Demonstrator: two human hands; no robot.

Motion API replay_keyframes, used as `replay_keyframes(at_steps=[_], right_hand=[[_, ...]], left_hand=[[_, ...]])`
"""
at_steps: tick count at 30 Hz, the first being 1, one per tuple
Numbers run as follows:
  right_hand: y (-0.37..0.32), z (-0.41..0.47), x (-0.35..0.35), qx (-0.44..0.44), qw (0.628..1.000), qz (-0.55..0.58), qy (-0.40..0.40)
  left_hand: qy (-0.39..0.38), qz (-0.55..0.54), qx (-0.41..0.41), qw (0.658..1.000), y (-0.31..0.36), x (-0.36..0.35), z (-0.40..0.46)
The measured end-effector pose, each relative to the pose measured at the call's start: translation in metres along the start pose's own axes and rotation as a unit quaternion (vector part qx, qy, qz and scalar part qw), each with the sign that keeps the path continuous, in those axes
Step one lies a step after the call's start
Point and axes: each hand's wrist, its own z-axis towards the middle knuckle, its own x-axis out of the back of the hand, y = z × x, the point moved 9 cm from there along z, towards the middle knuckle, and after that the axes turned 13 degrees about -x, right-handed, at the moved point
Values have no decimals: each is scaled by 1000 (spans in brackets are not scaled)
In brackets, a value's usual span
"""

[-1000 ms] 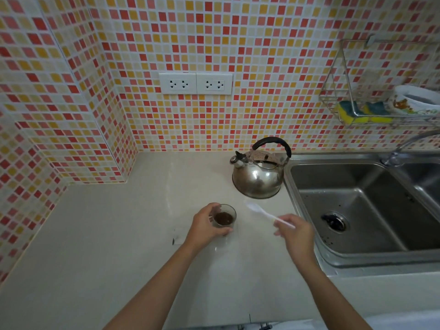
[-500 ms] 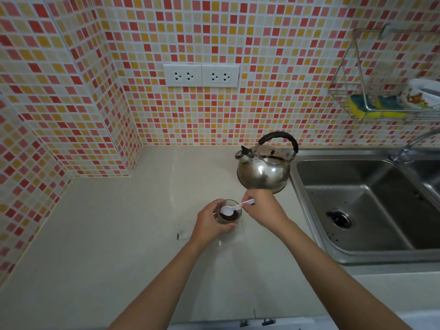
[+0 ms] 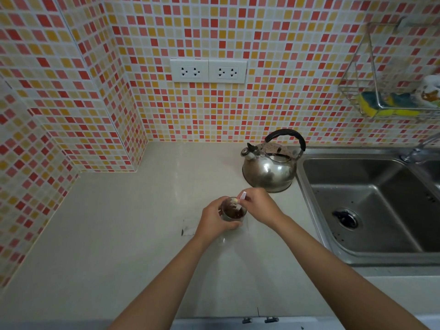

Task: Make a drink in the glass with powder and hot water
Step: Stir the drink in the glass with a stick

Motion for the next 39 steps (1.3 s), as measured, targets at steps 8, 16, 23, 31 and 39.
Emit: replay_keyframes(at_steps=[8,16,23,31,39], right_hand=[[-3,-5,-5,21,999,49,9],[9,-4,-10,-18,996,82,13],[20,2,-3,-54,995,74,27],[6,-2,-4,10,999,10,38],[8,-4,-11,8,994,104,25]], left_hand=[[-4,15,-2,1000,0,0,1],[-5,14,1,1000,1,0,-1],[-8,3,16,1000,-5,-2,-1],[-14,16,21,1000,-3,-2,0],[-11,13,20,1000,-3,-1,0]])
